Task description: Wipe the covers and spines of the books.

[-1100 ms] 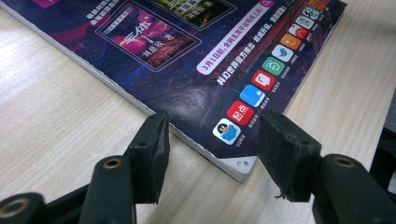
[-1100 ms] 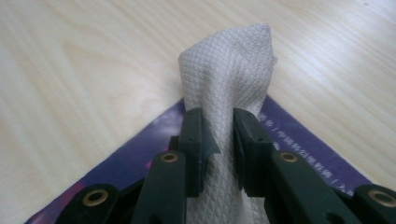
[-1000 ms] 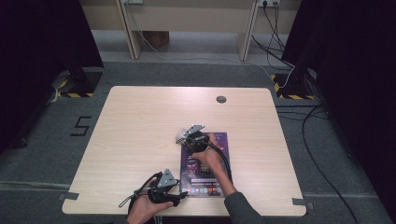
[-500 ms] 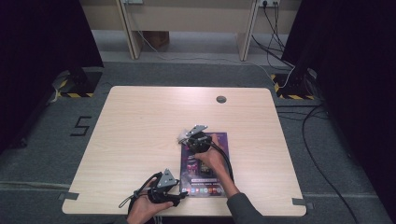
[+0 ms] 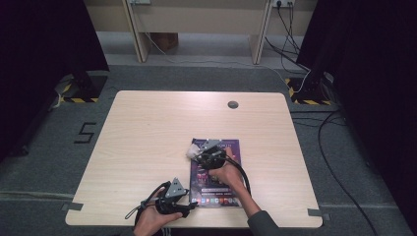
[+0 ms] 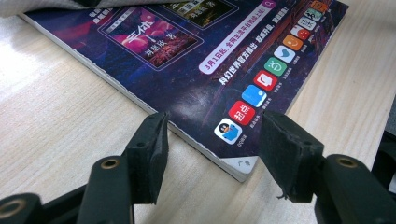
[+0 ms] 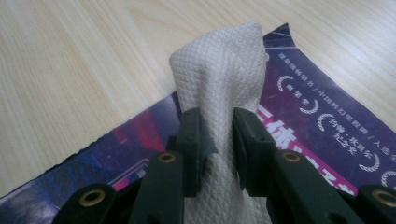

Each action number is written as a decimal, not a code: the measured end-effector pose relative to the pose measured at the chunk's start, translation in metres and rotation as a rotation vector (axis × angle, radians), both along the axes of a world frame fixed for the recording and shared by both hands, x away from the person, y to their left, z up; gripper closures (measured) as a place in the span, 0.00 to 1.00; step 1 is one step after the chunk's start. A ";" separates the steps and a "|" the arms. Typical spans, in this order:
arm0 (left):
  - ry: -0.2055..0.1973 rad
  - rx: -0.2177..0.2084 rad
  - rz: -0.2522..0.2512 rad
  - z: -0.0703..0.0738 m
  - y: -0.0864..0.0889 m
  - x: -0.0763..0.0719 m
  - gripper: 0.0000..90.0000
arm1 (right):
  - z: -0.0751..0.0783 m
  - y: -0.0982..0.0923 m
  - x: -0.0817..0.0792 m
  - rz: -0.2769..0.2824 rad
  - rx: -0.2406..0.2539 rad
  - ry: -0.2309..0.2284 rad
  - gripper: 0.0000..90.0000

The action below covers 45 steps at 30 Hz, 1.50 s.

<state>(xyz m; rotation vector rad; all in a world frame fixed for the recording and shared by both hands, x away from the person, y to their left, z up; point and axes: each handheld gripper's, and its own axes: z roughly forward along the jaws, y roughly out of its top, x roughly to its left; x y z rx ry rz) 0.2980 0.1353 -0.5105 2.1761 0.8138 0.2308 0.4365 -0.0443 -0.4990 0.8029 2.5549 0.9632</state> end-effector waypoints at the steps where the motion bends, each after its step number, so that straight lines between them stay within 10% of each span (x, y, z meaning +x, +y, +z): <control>1: 0.000 -0.001 0.001 0.000 0.000 0.000 0.47 | 0.000 -0.001 0.000 -0.006 -0.001 -0.002 0.81; 22: 0.000 -0.003 0.004 0.000 0.000 -0.001 0.47 | 0.000 -0.096 0.012 -0.262 -0.009 -0.033 0.80; 31: 0.004 -0.001 0.002 0.000 0.001 -0.001 0.47 | 0.000 -0.096 0.009 -0.287 -0.022 -0.041 0.80; 45: 0.004 0.001 0.002 0.000 0.001 0.000 0.46 | -0.001 -0.059 -0.008 -0.173 0.008 -0.012 0.80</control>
